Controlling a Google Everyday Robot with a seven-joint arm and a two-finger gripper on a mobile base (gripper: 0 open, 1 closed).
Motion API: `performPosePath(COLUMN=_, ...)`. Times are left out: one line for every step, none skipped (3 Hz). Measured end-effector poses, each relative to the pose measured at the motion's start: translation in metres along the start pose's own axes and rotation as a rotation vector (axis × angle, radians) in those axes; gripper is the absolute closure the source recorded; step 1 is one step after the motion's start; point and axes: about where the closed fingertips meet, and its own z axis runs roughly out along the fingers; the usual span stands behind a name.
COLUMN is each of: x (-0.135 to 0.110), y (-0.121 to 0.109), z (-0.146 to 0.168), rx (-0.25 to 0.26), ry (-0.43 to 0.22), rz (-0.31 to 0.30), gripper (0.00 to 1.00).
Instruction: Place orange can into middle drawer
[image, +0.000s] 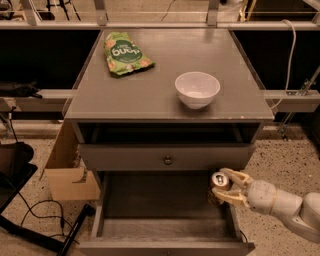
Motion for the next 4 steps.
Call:
performPosePath(x=0.038, y=0.011, z=0.007, rx=-0.021, ry=-0.040, rz=0.043, gripper=1.00)
performPosePath(x=0.074, y=0.017, z=0.007, rx=-0.038, ry=-0.046, rz=0.060, gripper=1.00)
performPosePath(x=0.109, y=0.017, z=0.006, rx=-0.047, ry=-0.029, rz=0.071, gripper=1.00)
performPosePath(x=0.144, y=0.013, z=0.010, rx=-0.054, ry=0.003, rz=0.095, gripper=1.00)
